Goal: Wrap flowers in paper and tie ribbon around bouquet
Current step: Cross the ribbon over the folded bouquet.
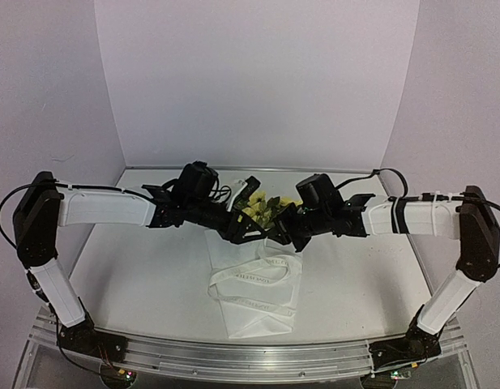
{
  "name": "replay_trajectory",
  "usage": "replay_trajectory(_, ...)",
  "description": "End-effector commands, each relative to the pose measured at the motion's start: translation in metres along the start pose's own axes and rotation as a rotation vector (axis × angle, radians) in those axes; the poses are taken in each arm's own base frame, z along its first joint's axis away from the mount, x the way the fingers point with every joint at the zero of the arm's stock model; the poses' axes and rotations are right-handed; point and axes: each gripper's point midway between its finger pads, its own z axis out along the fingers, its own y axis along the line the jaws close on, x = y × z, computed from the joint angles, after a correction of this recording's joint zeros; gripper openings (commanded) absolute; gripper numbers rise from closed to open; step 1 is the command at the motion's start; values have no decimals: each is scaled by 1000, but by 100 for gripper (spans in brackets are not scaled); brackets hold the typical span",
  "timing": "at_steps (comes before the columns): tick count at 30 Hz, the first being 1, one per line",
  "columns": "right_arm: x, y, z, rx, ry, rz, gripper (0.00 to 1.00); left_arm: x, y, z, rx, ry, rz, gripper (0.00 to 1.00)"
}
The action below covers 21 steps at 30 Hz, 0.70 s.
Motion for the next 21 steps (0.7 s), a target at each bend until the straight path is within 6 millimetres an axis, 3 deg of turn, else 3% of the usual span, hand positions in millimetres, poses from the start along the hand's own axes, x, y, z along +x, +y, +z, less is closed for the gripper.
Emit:
replay_trajectory(1, 10, 33, 1, -84, 43, 21, 0, 5, -10, 12, 2, 61, 74, 62)
replay_trajectory(8, 17, 35, 5, -81, 50, 30, 0, 6, 6, 18, -81, 59, 72, 53)
replay_trajectory(14, 17, 34, 1, -85, 35, 16, 0, 8, 14, 22, -119, 54, 68, 33)
replay_trajectory(21, 18, 31, -5, -89, 30, -21, 3, 11, 18, 23, -137, 49, 72, 1)
